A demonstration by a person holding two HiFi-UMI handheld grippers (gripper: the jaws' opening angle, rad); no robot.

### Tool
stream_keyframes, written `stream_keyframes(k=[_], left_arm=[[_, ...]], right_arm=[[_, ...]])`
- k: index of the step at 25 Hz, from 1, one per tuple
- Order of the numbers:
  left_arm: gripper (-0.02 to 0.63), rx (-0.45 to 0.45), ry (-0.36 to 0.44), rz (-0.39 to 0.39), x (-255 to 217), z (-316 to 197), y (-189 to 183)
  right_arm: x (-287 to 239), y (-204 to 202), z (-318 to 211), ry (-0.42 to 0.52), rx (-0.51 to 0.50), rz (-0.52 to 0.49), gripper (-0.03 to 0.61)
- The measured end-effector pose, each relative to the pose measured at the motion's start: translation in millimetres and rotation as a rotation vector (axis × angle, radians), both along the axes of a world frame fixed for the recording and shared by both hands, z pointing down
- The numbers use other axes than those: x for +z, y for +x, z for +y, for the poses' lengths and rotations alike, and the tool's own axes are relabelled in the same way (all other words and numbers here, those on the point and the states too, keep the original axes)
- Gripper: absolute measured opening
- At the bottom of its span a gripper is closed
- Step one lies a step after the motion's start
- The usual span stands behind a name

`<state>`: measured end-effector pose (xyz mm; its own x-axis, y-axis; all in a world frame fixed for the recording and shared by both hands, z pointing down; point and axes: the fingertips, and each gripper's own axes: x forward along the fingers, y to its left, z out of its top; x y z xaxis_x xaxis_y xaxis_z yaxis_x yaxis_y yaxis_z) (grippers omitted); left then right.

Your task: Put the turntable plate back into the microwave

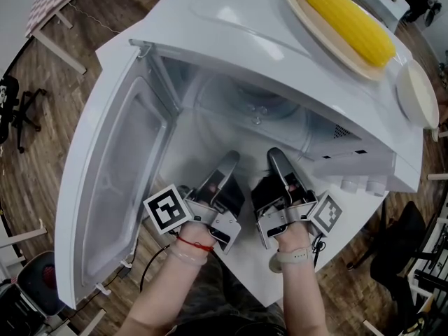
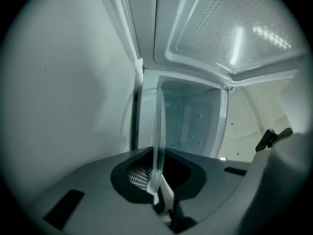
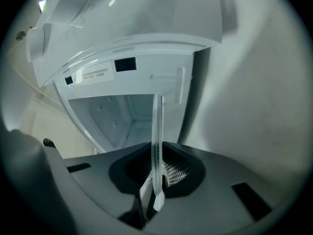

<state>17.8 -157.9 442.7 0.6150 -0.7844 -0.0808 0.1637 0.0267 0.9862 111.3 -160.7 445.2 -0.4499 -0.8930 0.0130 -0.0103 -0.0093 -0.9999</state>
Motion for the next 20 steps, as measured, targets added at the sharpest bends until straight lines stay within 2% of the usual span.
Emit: stream_keyframes(k=[14,20], left_arm=[[0.034,-0.026,-0.011,0.023,1,-14,1],[0.034,-0.025,0.001,0.021,1,-20,3]], right_arm=[[-2,-7,23,-0.001,-0.034,-0.041,0.044],[-2,-24,26,0.006,-0.094,-0.055,0.043]])
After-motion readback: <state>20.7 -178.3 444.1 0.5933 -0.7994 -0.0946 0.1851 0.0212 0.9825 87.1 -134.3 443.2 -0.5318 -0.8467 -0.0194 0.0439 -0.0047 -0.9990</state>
